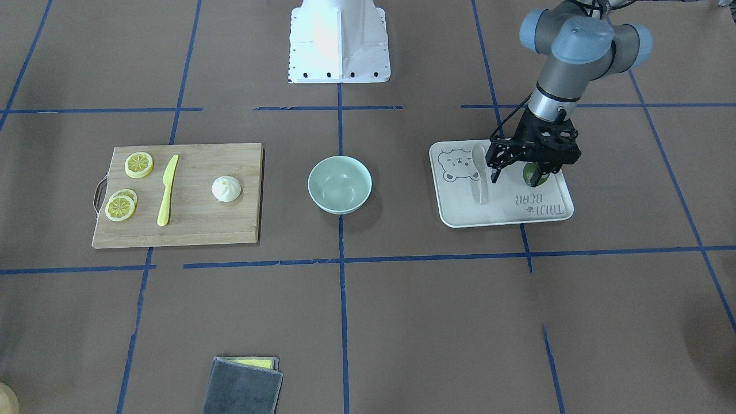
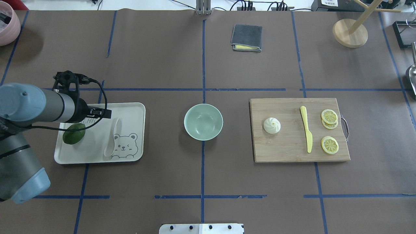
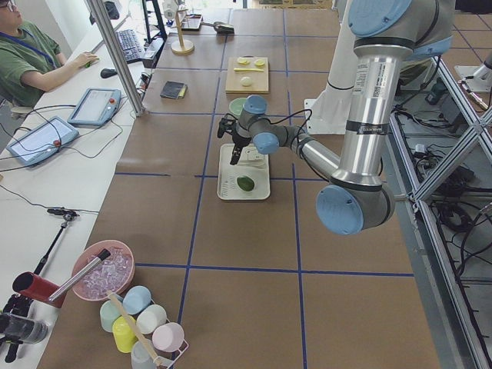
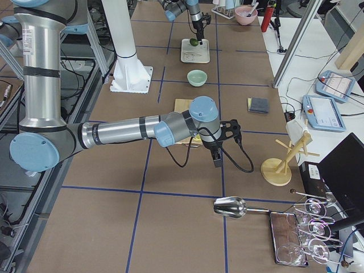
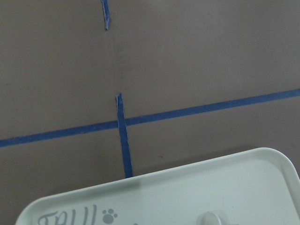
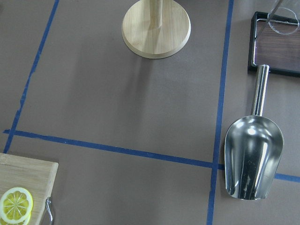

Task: Put spoon and bun in bowl

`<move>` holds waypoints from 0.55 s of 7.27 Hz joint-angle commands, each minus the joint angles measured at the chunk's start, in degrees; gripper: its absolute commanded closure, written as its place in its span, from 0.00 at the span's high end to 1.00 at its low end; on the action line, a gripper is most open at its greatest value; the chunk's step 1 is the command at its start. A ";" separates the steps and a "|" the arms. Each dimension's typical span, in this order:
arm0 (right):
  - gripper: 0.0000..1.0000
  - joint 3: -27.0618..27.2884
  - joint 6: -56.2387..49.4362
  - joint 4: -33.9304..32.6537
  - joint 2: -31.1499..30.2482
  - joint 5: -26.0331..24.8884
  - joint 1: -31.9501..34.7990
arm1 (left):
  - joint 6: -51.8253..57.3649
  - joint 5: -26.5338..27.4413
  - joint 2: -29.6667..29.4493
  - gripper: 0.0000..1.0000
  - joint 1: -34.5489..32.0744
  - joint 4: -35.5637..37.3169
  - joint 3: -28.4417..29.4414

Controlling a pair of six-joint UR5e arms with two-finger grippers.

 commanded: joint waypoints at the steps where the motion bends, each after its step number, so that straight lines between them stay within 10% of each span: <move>1: 1.00 -0.48 0.07 0.00 0.08 -0.14 -0.09 | -6.00 2.30 -2.55 0.72 5.13 -0.10 3.48; 4: 1.00 -0.40 0.16 0.00 0.08 -0.23 0.00 | -6.10 2.30 -2.74 0.63 5.24 -0.10 4.02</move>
